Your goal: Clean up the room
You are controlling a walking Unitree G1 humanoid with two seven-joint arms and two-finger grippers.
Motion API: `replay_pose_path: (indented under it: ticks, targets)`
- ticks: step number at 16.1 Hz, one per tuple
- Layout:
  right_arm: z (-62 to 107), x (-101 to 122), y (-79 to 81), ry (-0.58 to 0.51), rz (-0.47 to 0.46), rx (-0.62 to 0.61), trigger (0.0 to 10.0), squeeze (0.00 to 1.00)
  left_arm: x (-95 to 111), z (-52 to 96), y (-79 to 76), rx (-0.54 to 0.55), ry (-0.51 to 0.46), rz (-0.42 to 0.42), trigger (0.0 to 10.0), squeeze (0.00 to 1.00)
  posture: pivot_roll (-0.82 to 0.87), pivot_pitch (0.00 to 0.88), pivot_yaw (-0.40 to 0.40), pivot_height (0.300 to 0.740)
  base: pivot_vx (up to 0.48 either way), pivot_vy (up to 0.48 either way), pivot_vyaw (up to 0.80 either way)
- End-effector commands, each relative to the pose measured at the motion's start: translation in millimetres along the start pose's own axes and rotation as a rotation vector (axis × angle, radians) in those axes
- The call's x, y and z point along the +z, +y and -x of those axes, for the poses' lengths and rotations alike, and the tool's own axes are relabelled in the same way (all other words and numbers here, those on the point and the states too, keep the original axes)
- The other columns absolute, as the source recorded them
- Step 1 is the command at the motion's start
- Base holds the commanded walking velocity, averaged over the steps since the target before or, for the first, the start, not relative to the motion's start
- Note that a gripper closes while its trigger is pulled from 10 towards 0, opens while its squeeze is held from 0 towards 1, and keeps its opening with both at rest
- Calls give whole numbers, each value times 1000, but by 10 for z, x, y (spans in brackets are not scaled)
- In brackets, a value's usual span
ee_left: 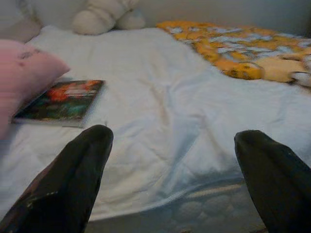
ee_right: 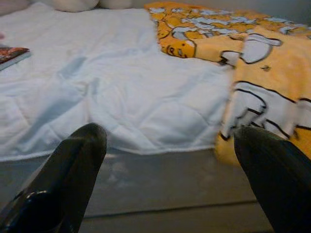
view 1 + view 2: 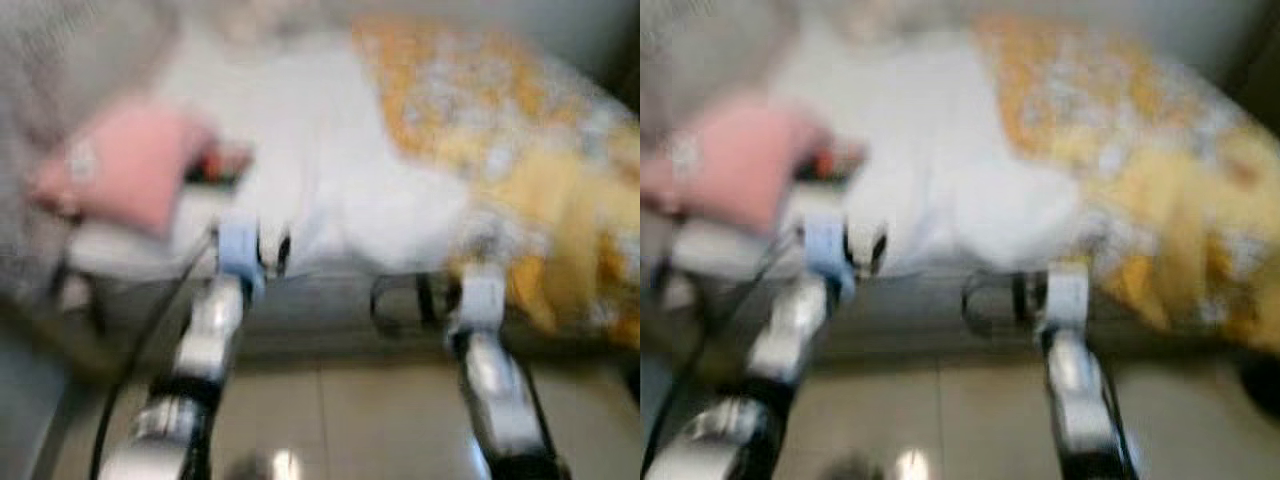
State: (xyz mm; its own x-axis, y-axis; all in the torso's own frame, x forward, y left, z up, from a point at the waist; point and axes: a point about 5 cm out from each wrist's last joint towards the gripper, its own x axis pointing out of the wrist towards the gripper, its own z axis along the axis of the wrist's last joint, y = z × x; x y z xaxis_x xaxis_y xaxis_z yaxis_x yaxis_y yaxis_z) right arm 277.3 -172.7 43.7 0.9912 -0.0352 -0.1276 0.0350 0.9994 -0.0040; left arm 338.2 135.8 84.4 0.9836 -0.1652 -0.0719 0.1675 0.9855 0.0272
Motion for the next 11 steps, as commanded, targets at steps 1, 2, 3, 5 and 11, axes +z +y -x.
replay_pose_path:
  ticks: [1,2,3,5,11]
  targets:
    - [-32,26,31,-10,2,14,10000,0,60,-37,59,30,-9,-16,10000,0,61,0,-41,740,480,0,0]
    - [-31,13,26,-3,8,18,10000,0,54,-42,51,30,-6,-13,10000,0,62,0,-40,740,480,0,0]
    - [-26,-3,27,4,16,25,10000,0,51,-41,37,23,-7,-19,10000,0,62,0,-40,740,480,0,0]
    - [-8,-28,30,5,18,31,10000,0,40,-35,2,-2,-8,-53,10000,0,60,0,-39,740,480,0,0]
    - [43,-107,-63,18,16,-11,10000,0,39,-83,-19,-10,9,-55,10000,0,30,0,-20,740,480,0,-360]
